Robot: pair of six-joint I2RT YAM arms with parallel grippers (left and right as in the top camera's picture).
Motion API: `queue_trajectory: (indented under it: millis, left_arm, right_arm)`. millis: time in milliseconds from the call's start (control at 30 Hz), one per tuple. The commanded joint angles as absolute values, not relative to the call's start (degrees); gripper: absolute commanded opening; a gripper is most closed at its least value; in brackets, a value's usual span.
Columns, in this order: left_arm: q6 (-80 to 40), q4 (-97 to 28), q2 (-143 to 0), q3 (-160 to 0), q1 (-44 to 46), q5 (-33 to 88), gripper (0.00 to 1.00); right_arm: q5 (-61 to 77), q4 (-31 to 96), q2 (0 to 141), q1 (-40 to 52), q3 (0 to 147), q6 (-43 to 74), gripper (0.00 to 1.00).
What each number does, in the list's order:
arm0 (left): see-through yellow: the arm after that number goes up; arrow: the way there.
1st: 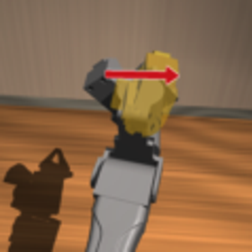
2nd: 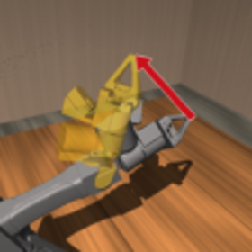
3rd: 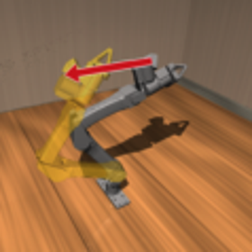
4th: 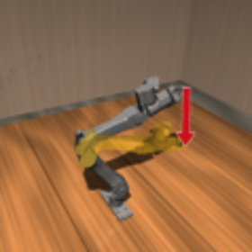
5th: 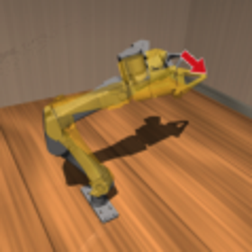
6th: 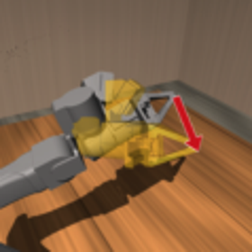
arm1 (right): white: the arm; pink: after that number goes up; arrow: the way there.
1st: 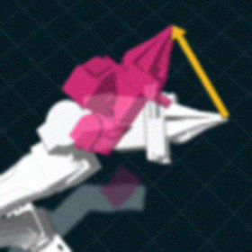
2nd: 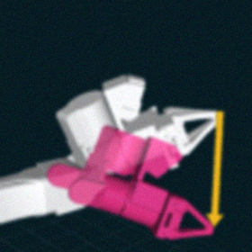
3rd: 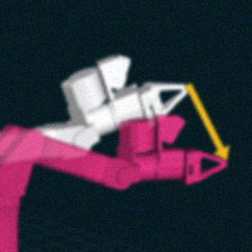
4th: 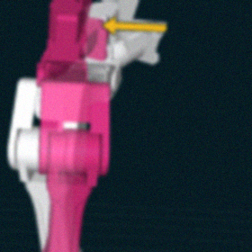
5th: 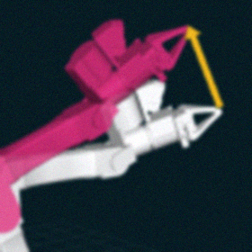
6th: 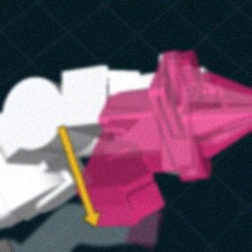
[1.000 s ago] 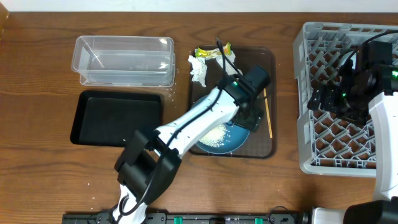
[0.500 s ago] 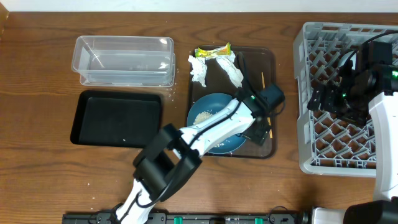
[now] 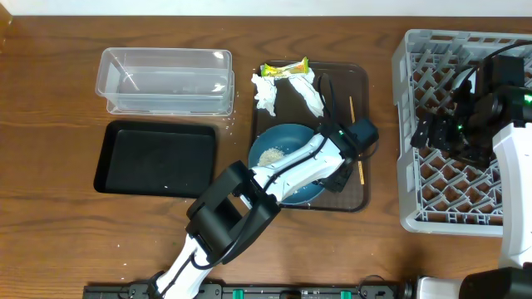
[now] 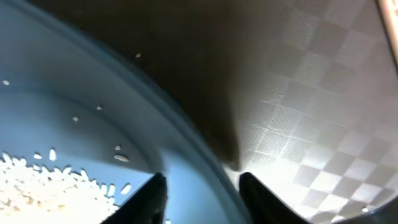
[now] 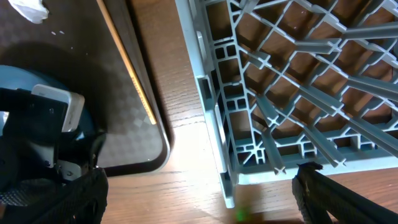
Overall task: Sort waste into correct bins and load items into the dishwasher rack
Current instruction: 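Grasp the blue bowl rim with the left gripper and lift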
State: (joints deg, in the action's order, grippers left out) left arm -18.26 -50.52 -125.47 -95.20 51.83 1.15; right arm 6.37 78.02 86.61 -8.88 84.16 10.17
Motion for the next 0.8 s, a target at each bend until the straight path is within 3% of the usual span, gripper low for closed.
queue_trajectory:
  millis: [0, 200, 767]
  left_arm:
    - [-18.3, -51.3, -126.2, -95.5, 51.8, -0.7, 0.28]
    - [-18.3, -52.4, -126.2, -95.5, 51.8, -0.7, 0.08]
    - [-18.3, -56.5, -117.7, -95.6, 48.7, -0.7, 0.06]
  right_arm:
    - [6.0, 78.0, 86.3, -9.3, 84.2, 9.6, 0.94]
    - [6.0, 78.0, 86.3, -9.3, 84.2, 9.6, 0.95]
    - [6.0, 78.1, 86.3, -9.3, 84.2, 9.6, 0.94]
